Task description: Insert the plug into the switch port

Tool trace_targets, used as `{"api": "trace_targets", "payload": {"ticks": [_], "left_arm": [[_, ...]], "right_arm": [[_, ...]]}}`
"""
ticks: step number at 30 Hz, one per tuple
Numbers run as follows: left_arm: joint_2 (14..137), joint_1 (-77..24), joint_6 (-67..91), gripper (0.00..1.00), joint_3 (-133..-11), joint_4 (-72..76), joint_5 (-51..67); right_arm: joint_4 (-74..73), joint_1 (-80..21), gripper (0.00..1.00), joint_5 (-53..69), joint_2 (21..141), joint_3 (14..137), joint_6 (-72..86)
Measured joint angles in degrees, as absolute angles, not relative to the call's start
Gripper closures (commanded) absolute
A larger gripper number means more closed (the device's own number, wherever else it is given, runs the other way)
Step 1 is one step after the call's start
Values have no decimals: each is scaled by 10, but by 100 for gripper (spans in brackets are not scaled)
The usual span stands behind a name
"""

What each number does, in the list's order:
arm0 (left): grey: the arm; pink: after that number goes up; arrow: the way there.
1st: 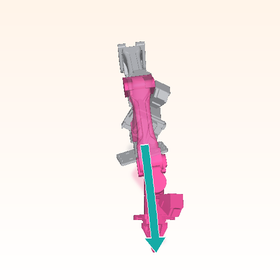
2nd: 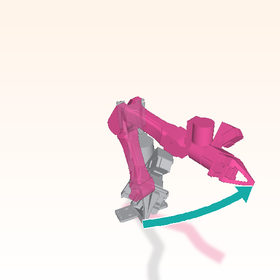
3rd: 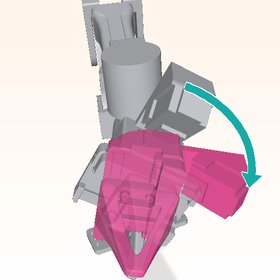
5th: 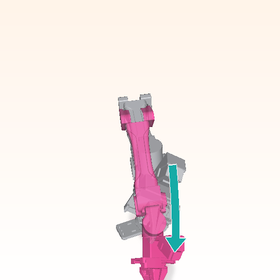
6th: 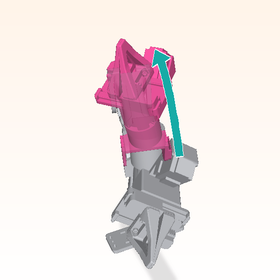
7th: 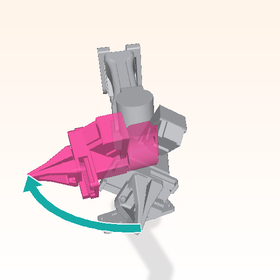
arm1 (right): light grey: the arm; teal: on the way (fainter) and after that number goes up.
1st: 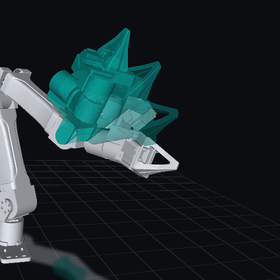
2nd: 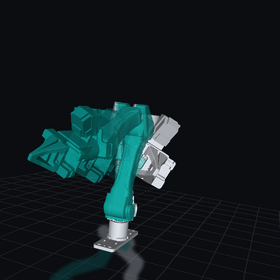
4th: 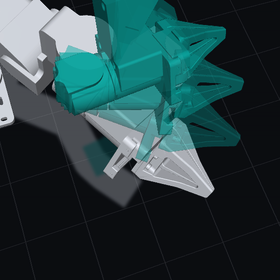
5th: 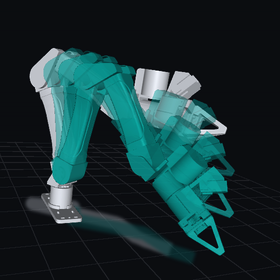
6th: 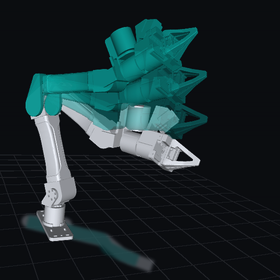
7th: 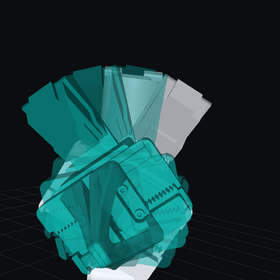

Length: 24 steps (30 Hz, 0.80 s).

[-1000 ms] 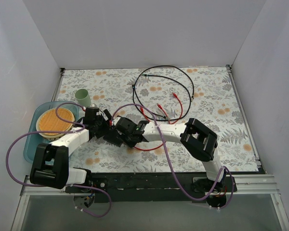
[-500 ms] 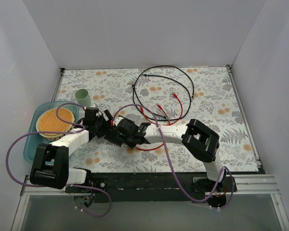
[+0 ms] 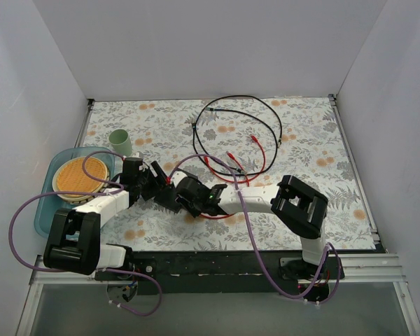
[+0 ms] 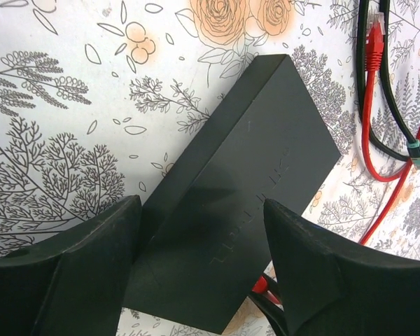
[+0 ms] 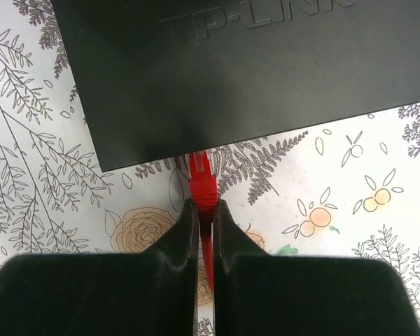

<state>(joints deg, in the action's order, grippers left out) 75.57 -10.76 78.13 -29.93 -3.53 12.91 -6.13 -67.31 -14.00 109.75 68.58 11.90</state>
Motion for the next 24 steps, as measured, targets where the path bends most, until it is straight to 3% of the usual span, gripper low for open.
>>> {"api": "trace_targets", "payload": {"ticks": [24], "left_arm": [[748,-103,762,46,-278,-9,130]], "right_arm": [[-137,-671,99,-141,1129,751,117]]}}
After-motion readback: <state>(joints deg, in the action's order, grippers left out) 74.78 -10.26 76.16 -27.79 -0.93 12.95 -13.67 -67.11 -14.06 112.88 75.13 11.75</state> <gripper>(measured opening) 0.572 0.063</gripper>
